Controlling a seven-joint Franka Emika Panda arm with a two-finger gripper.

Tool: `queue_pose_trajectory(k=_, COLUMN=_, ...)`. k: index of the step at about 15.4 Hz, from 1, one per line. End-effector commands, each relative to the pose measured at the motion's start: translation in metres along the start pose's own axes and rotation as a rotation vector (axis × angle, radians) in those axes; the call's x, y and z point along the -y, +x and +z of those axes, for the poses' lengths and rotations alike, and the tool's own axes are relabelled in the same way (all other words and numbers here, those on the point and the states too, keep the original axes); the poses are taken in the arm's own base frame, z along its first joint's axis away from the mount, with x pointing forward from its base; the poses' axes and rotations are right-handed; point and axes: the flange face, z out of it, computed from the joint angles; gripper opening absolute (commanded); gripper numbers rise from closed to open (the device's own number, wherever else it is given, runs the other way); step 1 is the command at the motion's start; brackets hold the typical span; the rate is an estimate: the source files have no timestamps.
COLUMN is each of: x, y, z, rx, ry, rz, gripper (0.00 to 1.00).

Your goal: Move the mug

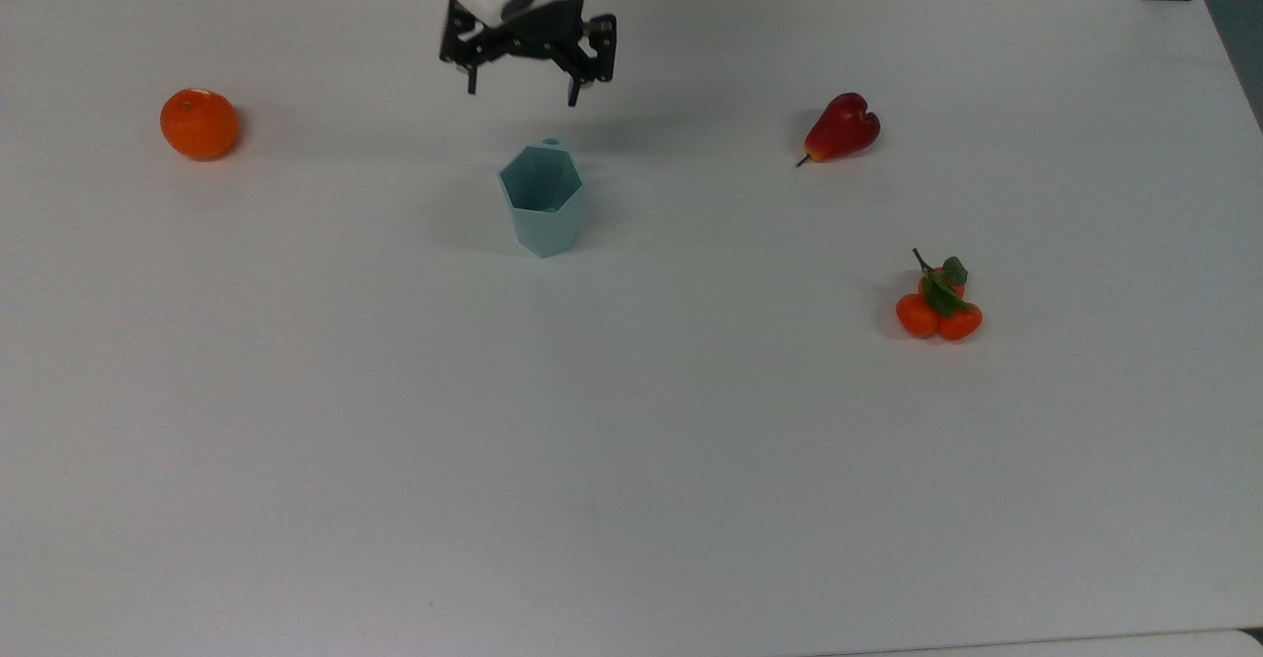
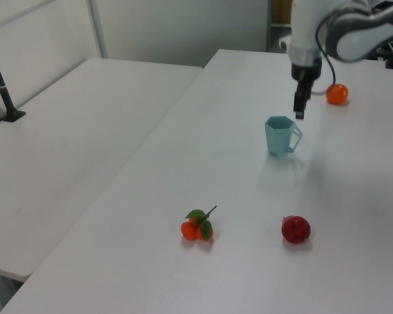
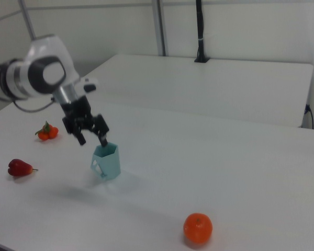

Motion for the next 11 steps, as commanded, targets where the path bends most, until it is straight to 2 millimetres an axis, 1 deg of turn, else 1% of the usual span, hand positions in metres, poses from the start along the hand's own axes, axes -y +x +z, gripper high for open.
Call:
queue_pose_trajectory(k=1, x=-0.027, y=0.016, z=-0.068, rx=-0.002, ry=0.058, rz=0.047, gripper=1.00)
queue_pose_trajectory(k=2, x=-0.035, y=0.017, z=-0.085, rx=-0.001, ry=0.097, rz=0.072, gripper=1.00)
queue_pose_trajectory(k=4, x=-0.052, y=0.011, z=-0.110, rx=0.016, ry=0.161, rz=0.094, gripper=1.00)
queue_pose_trajectory(k=5, x=-0.053, y=0.007, z=-0.118, rx=0.032, ry=0.175, rz=0.077, gripper=1.00)
queue_pose_trajectory(k=7, x=-0.052, y=0.001, z=-0.121, rx=0.070, ry=0.159, rz=0.053, gripper=1.00)
queue_pose_trajectory(k=11, x=-0.057, y=0.001, z=-0.126, rx=0.054, ry=0.154, rz=0.061, gripper=1.00)
